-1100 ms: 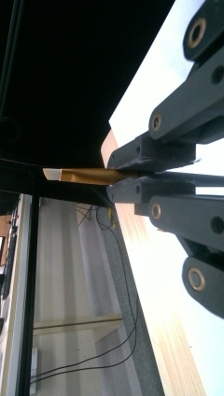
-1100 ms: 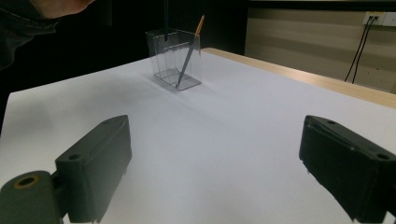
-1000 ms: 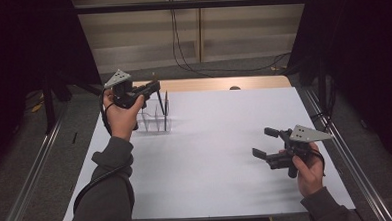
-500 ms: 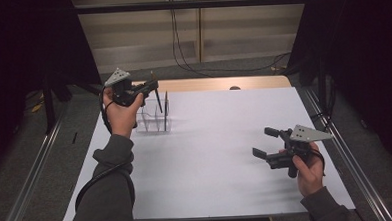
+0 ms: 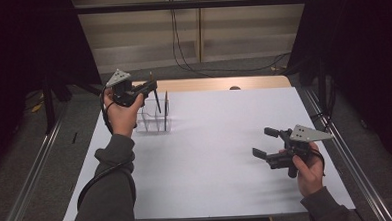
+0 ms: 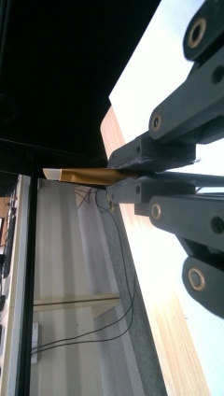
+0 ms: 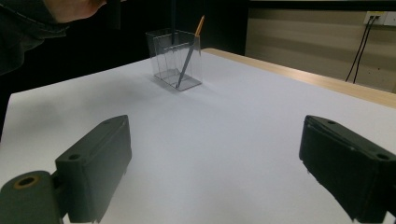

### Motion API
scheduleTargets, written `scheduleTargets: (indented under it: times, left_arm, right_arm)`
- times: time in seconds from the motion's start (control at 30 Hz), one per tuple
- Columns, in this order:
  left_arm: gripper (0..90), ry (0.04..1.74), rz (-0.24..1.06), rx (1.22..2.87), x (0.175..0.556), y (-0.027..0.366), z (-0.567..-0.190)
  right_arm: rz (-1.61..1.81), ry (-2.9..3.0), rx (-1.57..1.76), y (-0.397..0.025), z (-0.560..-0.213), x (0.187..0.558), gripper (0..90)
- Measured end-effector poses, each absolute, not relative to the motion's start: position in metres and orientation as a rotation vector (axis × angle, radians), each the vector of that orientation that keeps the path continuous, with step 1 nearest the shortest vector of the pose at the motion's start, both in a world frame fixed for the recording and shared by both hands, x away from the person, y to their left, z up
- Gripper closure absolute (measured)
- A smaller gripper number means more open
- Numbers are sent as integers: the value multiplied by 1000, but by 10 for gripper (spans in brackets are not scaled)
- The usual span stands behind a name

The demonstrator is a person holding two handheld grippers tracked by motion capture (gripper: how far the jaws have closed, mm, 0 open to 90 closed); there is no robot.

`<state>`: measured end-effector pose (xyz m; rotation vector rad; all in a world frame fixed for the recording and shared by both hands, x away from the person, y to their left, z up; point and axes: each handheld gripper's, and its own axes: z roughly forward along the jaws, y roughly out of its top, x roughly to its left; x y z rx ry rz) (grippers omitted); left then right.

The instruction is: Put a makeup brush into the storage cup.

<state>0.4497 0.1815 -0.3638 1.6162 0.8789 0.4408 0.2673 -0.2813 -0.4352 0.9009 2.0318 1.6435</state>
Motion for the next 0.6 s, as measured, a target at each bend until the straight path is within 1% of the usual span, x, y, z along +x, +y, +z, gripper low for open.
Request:
scheduleTargets:
  times: [0.6]
  left_arm:
    - [839, 882, 437, 1622, 451, 185, -372]
  right_arm:
    - [1639, 2034, 897, -281, -436, 268, 89]
